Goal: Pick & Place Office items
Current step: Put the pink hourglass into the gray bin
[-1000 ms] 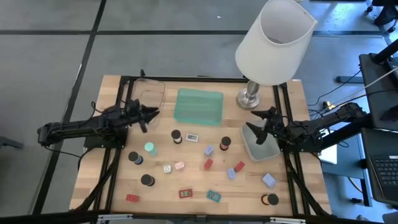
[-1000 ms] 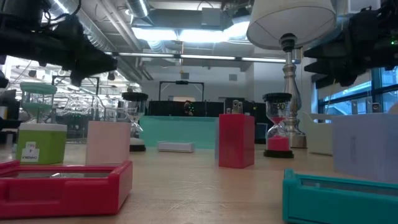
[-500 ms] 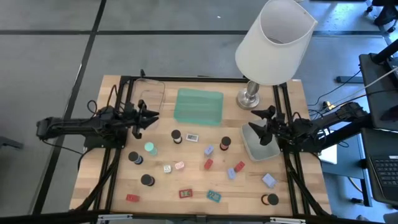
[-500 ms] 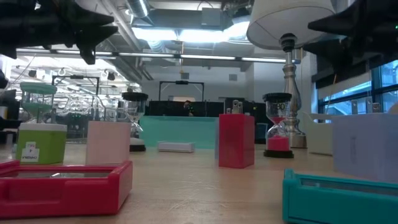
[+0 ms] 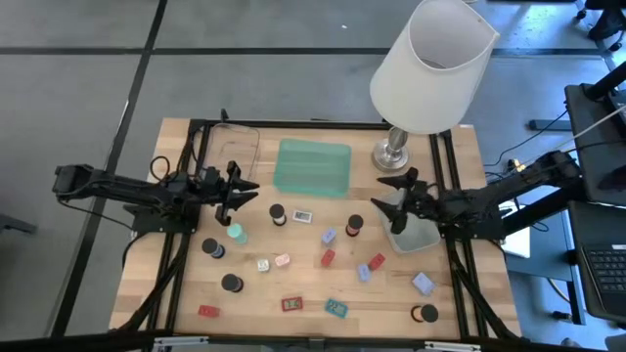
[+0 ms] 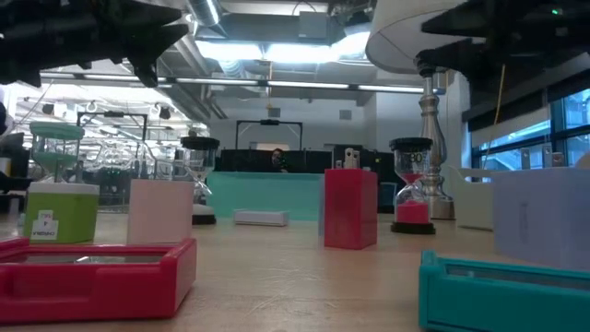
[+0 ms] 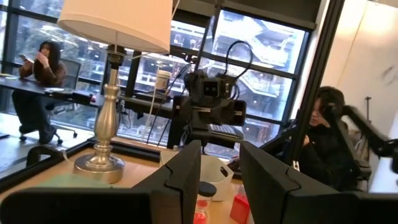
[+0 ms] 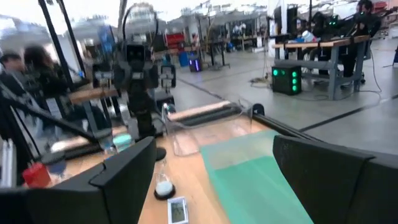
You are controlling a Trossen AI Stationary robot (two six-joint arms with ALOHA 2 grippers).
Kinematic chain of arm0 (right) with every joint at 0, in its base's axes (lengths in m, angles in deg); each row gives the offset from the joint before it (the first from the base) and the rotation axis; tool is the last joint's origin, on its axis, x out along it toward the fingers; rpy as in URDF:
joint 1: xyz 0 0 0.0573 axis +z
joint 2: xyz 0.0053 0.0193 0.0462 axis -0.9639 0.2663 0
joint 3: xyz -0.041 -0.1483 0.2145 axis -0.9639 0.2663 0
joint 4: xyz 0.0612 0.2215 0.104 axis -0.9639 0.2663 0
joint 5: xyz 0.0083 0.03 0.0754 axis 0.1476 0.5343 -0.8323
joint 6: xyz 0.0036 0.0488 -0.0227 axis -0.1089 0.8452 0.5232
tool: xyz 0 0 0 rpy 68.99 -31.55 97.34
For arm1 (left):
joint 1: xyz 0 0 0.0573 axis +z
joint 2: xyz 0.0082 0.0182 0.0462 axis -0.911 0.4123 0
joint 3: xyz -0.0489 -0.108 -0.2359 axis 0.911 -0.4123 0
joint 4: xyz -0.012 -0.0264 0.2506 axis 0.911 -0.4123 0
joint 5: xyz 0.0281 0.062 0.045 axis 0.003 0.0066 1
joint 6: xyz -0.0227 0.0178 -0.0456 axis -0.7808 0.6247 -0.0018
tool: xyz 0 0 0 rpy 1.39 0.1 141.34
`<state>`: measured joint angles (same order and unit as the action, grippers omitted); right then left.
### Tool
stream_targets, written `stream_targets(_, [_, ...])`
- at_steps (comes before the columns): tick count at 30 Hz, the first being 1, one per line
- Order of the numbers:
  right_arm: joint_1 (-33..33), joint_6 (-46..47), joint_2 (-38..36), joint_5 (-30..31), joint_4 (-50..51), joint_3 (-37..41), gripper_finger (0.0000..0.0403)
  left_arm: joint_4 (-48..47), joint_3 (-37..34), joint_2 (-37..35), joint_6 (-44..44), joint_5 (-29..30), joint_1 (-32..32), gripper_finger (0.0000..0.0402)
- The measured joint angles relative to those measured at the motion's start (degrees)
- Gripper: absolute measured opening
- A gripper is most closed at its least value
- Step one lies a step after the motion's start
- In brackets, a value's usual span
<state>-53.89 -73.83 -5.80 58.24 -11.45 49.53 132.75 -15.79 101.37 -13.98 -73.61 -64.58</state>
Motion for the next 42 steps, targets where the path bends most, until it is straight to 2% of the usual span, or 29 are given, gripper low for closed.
stream_targets(4, [0.0, -0.43, 9.17, -1.57, 1.46, -6.01, 0.0327, 2.44, 0.0, 2.29, 0.76, -0.05, -0.69, 0.0107])
stream_targets(9, [0.0, -5.34, 18.03, -7.66, 11.74, -14.17, 0.0327, 2.89, 0.0, 3.28, 1.3, -0.08, -1.75, 0.0107])
stream_targets(12, [0.0, -4.83, 21.99, -8.56, 17.7, -18.17, 0.0327, 2.87, 0.0, 3.56, 2.8, -0.09, -2.5, 0.0107])
stream_targets(22, [0.0, 5.29, 24.54, -8.86, 39.7, -30.37, 0.0346, 2.79, 0.0, 4.01, 4.79, 3.82, -3.02, 0.0107])
stream_targets(31, [0.0, 9.84, 24.51, -17.4, 44.26, -28.87, 0.0373, 2.49, 0.0, 4.01, 4.8, 5.51, -3.0, 0.0107])
stream_targets(38, [-0.02, 7.05, 24.51, -14.16, 46.13, -27.51, 0.0373, 0.21, 0.02, 4.01, 4.8, 11.95, -3.0, 0.0107])
stream_targets(42, [0.0, 8.82, 24.51, -14.06, 45.69, -26.02, 0.0373, -0.51, 0.02, 4.01, 4.8, 14.4, -3.0, 0.0107])
